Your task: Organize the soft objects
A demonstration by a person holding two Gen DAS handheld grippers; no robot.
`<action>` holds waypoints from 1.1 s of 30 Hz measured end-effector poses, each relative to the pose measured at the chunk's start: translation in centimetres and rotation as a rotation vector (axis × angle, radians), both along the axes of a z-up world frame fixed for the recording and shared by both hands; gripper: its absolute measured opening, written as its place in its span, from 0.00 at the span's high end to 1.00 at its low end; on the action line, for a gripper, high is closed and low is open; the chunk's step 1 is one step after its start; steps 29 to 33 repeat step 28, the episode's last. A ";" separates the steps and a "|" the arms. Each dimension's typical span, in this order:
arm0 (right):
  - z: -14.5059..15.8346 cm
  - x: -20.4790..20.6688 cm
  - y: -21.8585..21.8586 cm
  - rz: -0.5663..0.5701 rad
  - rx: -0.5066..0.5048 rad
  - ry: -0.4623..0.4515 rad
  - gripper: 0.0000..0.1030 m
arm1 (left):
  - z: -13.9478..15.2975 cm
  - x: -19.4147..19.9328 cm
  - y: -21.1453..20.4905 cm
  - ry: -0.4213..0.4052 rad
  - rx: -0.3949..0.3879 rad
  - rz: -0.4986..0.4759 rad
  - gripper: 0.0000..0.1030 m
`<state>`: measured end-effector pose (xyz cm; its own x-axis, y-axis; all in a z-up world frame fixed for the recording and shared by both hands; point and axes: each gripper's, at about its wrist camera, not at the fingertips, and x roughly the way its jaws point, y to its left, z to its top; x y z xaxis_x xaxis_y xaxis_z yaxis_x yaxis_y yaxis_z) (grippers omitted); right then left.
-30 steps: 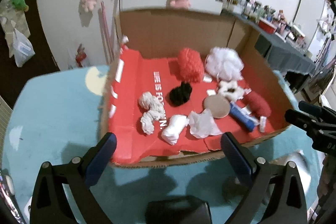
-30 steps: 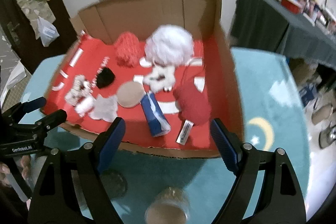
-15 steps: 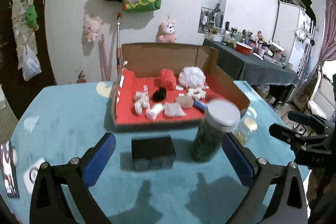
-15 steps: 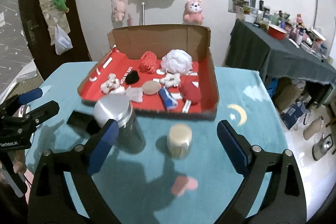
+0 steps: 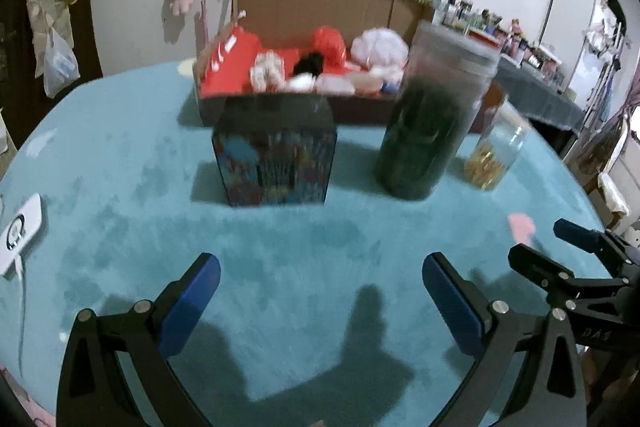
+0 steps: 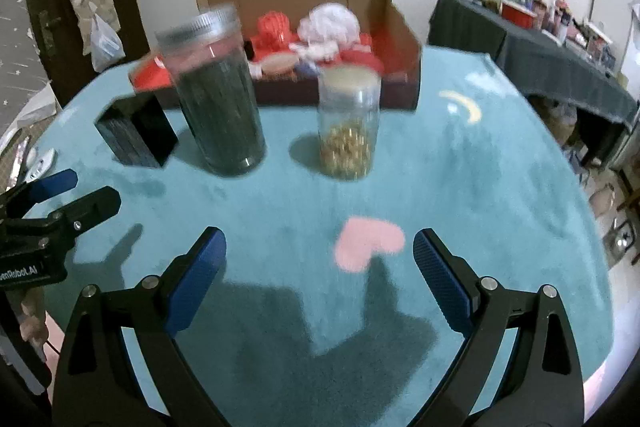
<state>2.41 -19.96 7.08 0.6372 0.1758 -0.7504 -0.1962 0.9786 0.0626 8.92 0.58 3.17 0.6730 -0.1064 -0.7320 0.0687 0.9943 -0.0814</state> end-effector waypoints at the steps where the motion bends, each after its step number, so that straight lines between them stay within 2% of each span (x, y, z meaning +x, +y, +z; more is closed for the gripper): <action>1: -0.4 0.1 0.0 -0.002 -0.001 0.010 0.07 | -0.5 0.1 -0.1 0.011 0.007 0.003 0.00; 5: -2.1 0.4 0.0 -0.014 -0.018 0.036 0.07 | -1.7 0.5 -0.1 0.046 0.022 0.012 0.00; 10: -3.1 0.7 -0.1 -0.036 -0.035 0.052 0.07 | -2.1 0.2 -0.4 0.035 0.058 0.025 0.00; 15: -3.2 0.5 0.0 -0.048 -0.046 0.035 0.06 | -2.2 0.1 -0.7 0.035 0.086 0.033 0.00; 33: -3.3 0.7 0.1 -0.054 -0.045 0.035 0.04 | -2.2 -0.1 -0.7 0.031 0.089 0.036 0.00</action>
